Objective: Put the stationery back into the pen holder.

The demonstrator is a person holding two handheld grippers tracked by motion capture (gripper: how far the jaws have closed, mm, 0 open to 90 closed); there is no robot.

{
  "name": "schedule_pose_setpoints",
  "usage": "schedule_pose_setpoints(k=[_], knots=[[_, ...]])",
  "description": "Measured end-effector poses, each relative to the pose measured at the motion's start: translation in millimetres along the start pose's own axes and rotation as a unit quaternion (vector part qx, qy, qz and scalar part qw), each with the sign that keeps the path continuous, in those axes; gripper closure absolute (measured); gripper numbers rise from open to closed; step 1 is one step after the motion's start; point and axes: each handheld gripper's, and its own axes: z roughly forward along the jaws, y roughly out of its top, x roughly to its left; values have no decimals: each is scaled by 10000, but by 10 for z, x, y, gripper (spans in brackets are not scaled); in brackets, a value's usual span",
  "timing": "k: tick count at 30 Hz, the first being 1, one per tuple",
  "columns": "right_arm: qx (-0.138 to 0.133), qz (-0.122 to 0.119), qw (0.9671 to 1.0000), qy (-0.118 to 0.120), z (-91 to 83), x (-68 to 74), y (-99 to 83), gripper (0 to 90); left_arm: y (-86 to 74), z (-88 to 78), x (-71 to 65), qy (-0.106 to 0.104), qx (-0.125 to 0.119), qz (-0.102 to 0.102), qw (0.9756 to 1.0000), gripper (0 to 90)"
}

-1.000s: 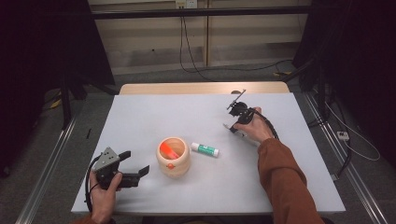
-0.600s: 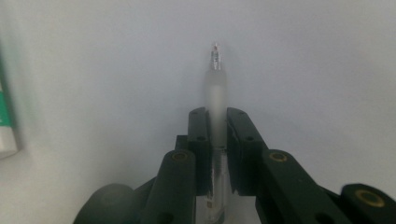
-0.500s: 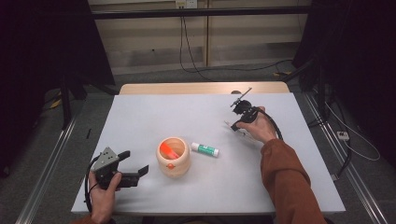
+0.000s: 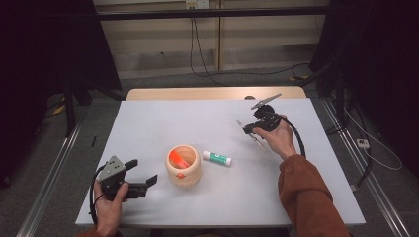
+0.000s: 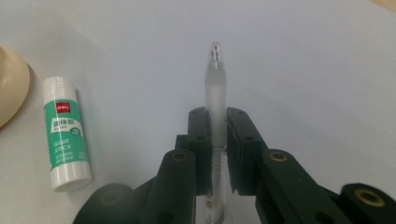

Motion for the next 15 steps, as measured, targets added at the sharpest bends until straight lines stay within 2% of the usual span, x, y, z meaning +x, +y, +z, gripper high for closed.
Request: schedule_pose_setpoints(k=[7,12,15], knots=[[-320,53,9994,84,-40,27,-86,811,0,2,-2,6,19,6,10000,51],[-514,9,9987,57,-59,32,-145,810,-1,2,-5,-9,21,-5,10000,51],[-675,35,9975,184,-71,49,-189,810,0,-1,-7,-2,6,-9,10000,51]])
